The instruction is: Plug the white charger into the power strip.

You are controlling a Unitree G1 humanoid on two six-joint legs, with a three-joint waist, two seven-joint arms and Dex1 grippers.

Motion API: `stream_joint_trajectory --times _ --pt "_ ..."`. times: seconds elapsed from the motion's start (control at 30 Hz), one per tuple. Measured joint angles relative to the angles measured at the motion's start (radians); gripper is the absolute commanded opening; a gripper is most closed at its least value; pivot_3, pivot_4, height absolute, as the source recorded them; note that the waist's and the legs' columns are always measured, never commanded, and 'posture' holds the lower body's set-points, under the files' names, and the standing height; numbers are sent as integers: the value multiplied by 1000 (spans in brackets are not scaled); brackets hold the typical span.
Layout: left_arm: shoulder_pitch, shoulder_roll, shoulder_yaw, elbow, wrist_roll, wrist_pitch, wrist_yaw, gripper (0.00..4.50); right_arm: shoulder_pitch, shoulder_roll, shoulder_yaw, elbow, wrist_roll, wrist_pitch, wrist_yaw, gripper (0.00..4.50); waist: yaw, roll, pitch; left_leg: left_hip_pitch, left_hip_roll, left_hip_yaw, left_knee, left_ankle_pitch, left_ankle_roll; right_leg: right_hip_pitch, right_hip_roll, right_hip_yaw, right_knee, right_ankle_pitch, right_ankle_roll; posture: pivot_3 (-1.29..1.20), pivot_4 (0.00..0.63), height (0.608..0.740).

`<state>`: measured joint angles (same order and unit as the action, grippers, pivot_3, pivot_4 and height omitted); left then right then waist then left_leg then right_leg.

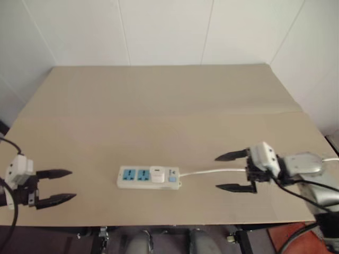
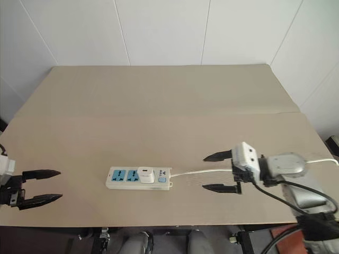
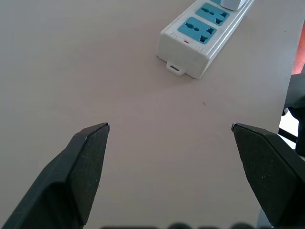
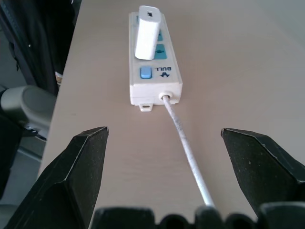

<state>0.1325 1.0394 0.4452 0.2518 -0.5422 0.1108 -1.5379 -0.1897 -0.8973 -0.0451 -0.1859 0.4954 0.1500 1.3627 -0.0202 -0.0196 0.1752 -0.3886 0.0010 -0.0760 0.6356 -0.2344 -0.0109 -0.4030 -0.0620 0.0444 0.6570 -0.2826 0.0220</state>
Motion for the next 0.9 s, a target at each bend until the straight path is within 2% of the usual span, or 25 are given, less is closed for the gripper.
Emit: stream_joint_trajectory --times 0.33,0.9 --pt "-30 -27 4 -57 -10 56 45 4500 47 -25 -48 -37 14 47 -30 4442 1 0 0 0 0 3 3 0 0 1 1 0 1 0 0 0 150 740" --pt "-231 -27 -73 7 5 86 25 4500 75 -11 -52 -53 -8 44 -92 4442 0 -1 0 -1 -2 4 6 0 0 0 2 0 5 0 0 0 150 740"
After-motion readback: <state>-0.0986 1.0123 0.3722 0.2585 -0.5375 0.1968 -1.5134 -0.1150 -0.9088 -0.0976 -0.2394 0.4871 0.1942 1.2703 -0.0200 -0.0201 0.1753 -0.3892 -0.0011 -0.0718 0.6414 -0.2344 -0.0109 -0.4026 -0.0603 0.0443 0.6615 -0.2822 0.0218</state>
